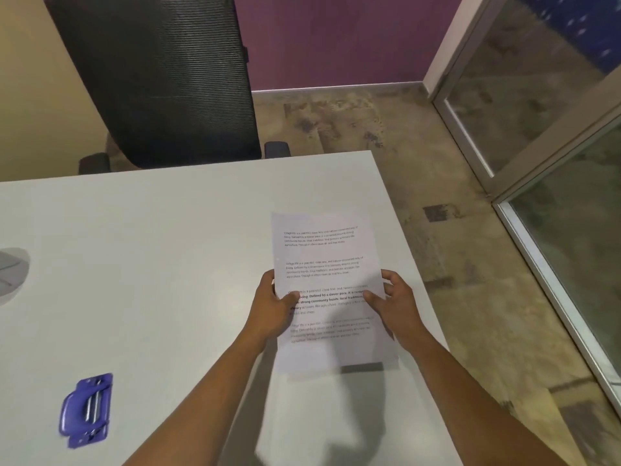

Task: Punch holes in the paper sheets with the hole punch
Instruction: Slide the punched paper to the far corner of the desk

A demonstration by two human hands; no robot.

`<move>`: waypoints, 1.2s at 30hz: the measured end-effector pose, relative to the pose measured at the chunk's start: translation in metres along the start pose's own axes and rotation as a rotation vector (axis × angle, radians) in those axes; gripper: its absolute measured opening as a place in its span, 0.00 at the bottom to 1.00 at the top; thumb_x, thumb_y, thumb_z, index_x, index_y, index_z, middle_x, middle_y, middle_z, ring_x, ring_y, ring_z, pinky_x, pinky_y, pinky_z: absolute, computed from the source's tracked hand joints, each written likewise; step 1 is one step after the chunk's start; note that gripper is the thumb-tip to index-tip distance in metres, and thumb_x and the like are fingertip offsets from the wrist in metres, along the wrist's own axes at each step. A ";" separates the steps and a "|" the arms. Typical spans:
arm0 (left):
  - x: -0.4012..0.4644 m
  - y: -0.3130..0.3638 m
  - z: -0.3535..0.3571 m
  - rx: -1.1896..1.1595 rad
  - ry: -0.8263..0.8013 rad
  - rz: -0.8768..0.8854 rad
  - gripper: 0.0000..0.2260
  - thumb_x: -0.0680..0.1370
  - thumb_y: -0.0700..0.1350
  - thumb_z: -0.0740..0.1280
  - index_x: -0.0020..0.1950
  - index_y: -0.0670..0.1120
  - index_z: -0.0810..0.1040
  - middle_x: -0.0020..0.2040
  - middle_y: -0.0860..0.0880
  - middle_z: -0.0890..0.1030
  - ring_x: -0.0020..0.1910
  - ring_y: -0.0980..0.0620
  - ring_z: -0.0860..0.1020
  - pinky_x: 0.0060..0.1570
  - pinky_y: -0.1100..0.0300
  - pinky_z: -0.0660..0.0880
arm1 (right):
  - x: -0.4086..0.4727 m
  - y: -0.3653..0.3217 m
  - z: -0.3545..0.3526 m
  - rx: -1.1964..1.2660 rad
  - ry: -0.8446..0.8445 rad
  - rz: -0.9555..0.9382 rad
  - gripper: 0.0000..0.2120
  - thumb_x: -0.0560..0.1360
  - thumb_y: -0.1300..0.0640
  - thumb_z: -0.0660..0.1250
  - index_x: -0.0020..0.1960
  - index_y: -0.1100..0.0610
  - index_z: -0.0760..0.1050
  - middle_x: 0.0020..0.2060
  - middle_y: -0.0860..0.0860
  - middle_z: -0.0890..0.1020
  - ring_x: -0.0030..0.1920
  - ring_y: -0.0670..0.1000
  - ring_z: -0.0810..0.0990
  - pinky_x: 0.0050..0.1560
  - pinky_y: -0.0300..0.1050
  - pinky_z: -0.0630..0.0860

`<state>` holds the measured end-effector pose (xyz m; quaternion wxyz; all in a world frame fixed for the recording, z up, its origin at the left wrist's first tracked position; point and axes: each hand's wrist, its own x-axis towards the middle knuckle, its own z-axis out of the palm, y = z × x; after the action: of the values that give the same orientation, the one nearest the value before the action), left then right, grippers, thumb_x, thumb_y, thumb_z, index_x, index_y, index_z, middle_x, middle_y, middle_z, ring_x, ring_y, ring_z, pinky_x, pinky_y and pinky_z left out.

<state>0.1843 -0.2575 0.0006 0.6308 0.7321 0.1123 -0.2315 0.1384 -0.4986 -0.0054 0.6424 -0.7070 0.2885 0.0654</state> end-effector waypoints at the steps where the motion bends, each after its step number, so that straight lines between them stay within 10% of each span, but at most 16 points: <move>1: 0.011 0.004 0.005 0.008 0.006 0.005 0.17 0.78 0.37 0.67 0.63 0.48 0.68 0.58 0.48 0.81 0.51 0.59 0.80 0.40 0.69 0.77 | 0.012 -0.001 -0.002 0.000 0.013 -0.013 0.19 0.73 0.64 0.72 0.58 0.48 0.73 0.52 0.50 0.85 0.51 0.51 0.84 0.53 0.50 0.82; 8: 0.086 0.029 0.039 0.098 0.048 0.038 0.22 0.75 0.38 0.72 0.66 0.47 0.69 0.56 0.46 0.82 0.53 0.47 0.82 0.56 0.51 0.79 | 0.093 -0.013 -0.020 0.006 0.089 -0.065 0.19 0.73 0.68 0.71 0.51 0.45 0.74 0.49 0.49 0.85 0.45 0.43 0.85 0.46 0.41 0.81; 17: 0.173 0.049 0.069 0.210 0.079 0.114 0.19 0.76 0.38 0.69 0.67 0.44 0.71 0.58 0.46 0.82 0.54 0.48 0.81 0.50 0.62 0.76 | 0.183 -0.033 -0.032 -0.085 0.142 -0.116 0.19 0.74 0.69 0.70 0.63 0.60 0.74 0.55 0.56 0.84 0.52 0.54 0.83 0.53 0.54 0.82; 27: 0.220 0.060 0.070 0.346 0.197 0.209 0.21 0.75 0.42 0.72 0.66 0.45 0.72 0.62 0.45 0.81 0.57 0.45 0.80 0.55 0.53 0.77 | 0.235 -0.053 -0.015 -0.282 0.228 -0.341 0.20 0.73 0.70 0.70 0.63 0.59 0.77 0.48 0.45 0.81 0.45 0.46 0.81 0.39 0.27 0.77; 36: 0.232 0.065 0.075 0.532 0.228 0.294 0.25 0.75 0.43 0.71 0.71 0.46 0.68 0.64 0.43 0.78 0.59 0.41 0.78 0.56 0.49 0.76 | 0.243 -0.050 -0.006 -0.736 0.340 -0.395 0.26 0.76 0.60 0.66 0.74 0.56 0.67 0.62 0.58 0.76 0.64 0.60 0.69 0.62 0.52 0.69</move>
<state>0.4003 -0.3717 -0.0612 0.4273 0.9009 0.0107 -0.0757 0.3619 -0.5822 -0.0733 0.2919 -0.9305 0.2071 -0.0776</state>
